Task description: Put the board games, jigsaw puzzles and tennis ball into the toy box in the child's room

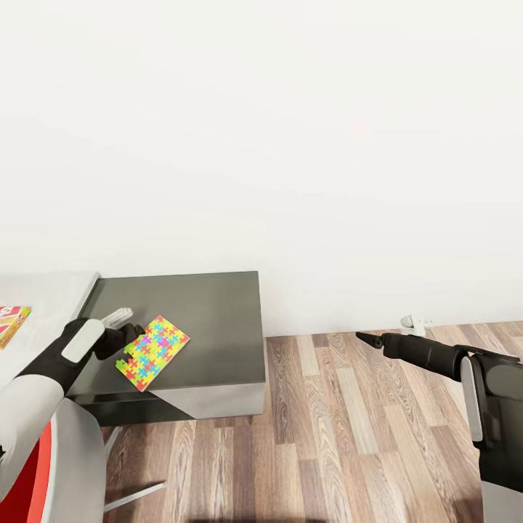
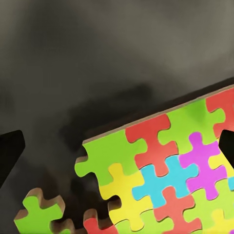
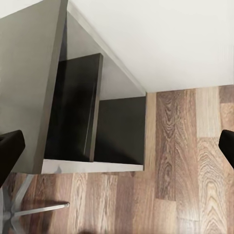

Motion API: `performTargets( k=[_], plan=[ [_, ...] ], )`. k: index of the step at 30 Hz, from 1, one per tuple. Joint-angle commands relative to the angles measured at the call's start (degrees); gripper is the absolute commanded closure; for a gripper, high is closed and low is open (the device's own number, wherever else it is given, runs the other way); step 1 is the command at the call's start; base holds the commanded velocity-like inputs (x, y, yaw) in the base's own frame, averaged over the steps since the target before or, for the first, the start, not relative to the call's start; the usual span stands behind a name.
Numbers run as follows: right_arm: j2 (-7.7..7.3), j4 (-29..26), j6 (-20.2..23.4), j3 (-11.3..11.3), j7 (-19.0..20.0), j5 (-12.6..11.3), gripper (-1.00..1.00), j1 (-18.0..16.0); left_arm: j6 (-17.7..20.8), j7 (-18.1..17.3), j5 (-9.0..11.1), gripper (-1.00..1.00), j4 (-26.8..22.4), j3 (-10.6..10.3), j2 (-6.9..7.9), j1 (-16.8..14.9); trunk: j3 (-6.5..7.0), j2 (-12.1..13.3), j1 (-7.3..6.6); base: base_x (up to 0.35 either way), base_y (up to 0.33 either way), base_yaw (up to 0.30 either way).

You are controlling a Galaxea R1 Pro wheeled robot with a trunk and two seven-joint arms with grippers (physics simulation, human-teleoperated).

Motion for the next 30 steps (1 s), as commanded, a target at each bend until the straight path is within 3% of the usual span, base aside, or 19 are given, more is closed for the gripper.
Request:
performTargets(
  k=[1, 14, 30],
  plan=[
    [0.01, -0.05, 0.27, -0.09, 0.49, 0.44, -1.0, -0.06, -0.04, 0.49, 0.61, -1.0, -0.09, -0.38, 0.07, 0.04, -0.09, -0.1, 0.03, -0.004, 0.0, 0.0],
    [0.02, -0.05, 0.27, -0.2, 0.42, 0.48, -1.0, -0.06, -0.72, 0.42, 0.62, -1.0, -0.08, -0.43, -0.02, 0.45, -0.09, -0.1, 0.03, -0.011, -0.011, -0.012],
    [0.02, -0.05, 0.25, -0.22, 0.4, 0.53, -1.0, -0.06, -0.61, 0.25, 0.84, -1.0, -0.37, -0.28, -0.15, 0.45, -0.09, -0.1, 0.03, -0.13, -0.137, -0.073]
  ],
)
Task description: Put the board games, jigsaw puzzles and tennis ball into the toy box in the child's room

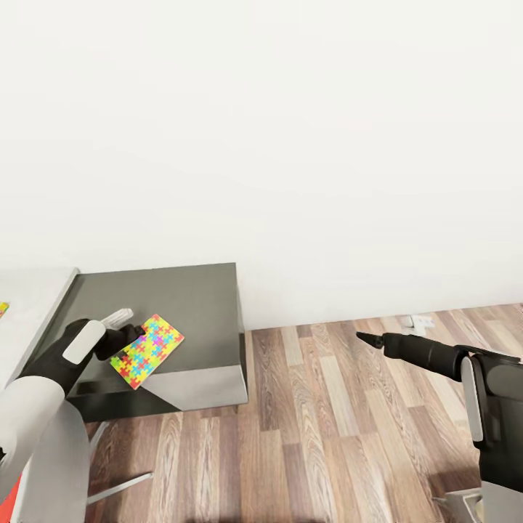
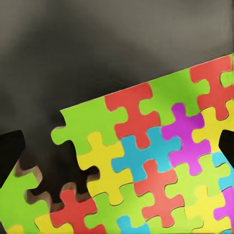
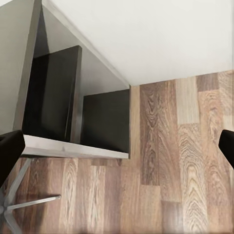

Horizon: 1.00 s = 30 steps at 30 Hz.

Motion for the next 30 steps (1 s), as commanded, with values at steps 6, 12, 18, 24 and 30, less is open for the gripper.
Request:
performTargets(
  k=[6, 12, 18, 24, 30],
  plan=[
    [0.01, -0.05, 0.21, -0.05, 0.49, 0.45, -1.0, -0.06, 0.04, 0.34, 1.72, -1.0, -0.48, -0.43, 0.03, -0.04, -0.1, -0.08, 0.04, -0.023, -0.024, -0.006],
    [0.01, -0.05, 0.21, -0.05, 0.49, 0.46, -1.0, -0.06, 0.06, 0.29, 1.89, -1.0, -0.58, -0.38, -0.01, -0.05, -0.1, -0.08, 0.04, -0.005, -0.005, -0.001],
    [0.01, -0.05, 0.2, -0.01, 0.49, 0.46, -1.0, -0.06, 0.11, 0.28, 1.98, -1.0, -0.62, -0.34, -0.03, -0.09, -0.1, -0.08, 0.04, -0.002, -0.002, 0.0],
    [0.01, -0.05, 0.19, 0.02, 0.49, 0.46, -1.0, -0.06, 0.18, 0.21, 2.04, -1.0, -0.63, -0.33, -0.07, -0.13, -0.1, -0.08, 0.04, 0.0, 0.0, 0.0],
    [0.01, -0.05, 0.24, 0.03, 0.49, 0.45, -1.0, -0.06, 0.26, 0.19, 2.08, -1.0, -0.63, -0.33, -0.35, -0.23, -0.1, -0.08, 0.04, 0.0, -0.069, 0.0]
  ],
)
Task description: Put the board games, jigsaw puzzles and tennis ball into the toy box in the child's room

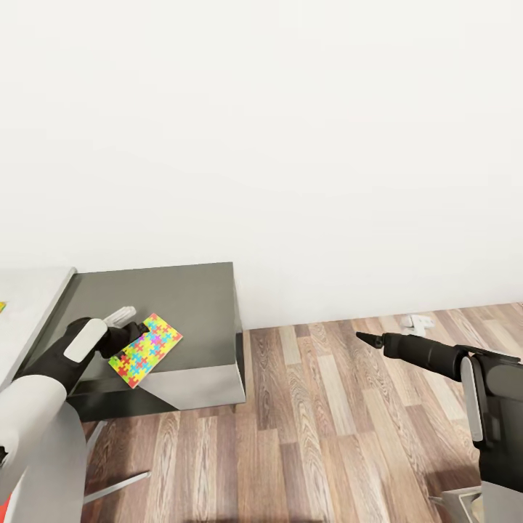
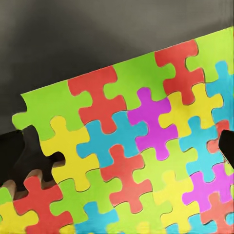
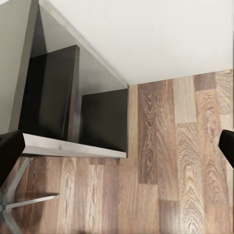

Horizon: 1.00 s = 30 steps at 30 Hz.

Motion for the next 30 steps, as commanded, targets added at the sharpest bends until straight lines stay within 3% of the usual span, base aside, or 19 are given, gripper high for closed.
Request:
performTargets(
  k=[1, 30],
  plan=[
    [0.01, -0.04, 0.26, -0.05, 0.5, 0.46, -1.0, -0.06, 0.02, 0.53, 0.62, -1.0, -0.1, -0.34, 0.04, -0.06, -0.09, -0.11, 0.03, 0.0, -0.17, 0.0],
    [0.01, -0.04, 0.29, -0.12, 0.5, 0.41, -1.0, -0.06, 0.17, 0.44, 0.71, -1.0, -0.19, -0.27, -0.48, -0.23, -0.09, -0.11, 0.03, -0.004, -0.039, 0.0]
  ],
)
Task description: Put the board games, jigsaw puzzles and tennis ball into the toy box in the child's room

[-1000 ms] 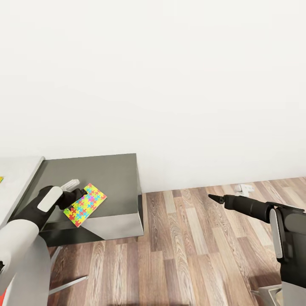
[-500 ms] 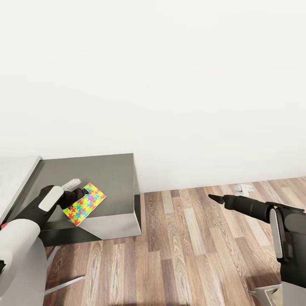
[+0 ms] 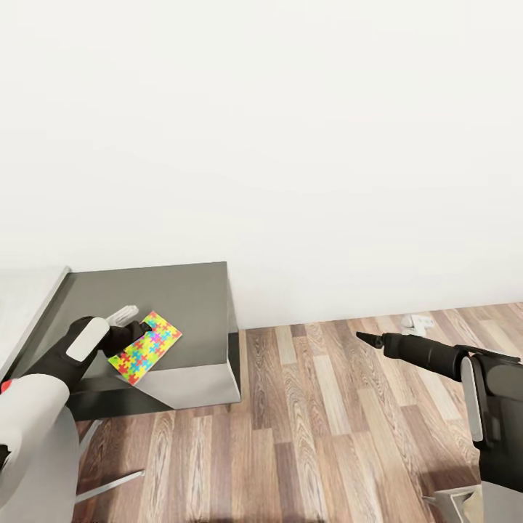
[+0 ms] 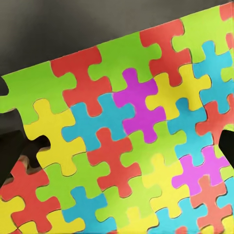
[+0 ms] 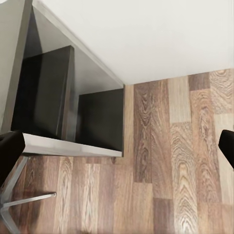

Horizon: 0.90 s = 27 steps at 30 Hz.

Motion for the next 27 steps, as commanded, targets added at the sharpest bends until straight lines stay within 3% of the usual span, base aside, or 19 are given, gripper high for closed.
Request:
performTargets(
  k=[1, 11, 27],
  plan=[
    [0.0, -0.04, 0.26, -0.06, 0.49, 0.44, -1.0, -0.06, 0.02, 0.53, 0.62, -1.0, -0.09, -0.35, 0.06, -0.04, -0.09, -0.1, 0.03, -0.063, -0.128, 0.0],
    [0.0, -0.04, 0.26, -0.05, 0.49, 0.44, -1.0, -0.06, 0.04, 0.41, 0.65, -1.0, -0.09, -0.35, -0.21, -0.12, -0.09, -0.1, 0.03, -0.055, -0.151, 0.0],
    [0.0, -0.04, 0.26, 0.17, 0.49, 0.42, -1.0, -0.06, -0.01, 0.37, 0.63, -1.0, -0.1, -0.35, -0.37, -0.13, -0.09, -0.1, 0.03, -0.005, -0.017, -0.015]
  ],
)
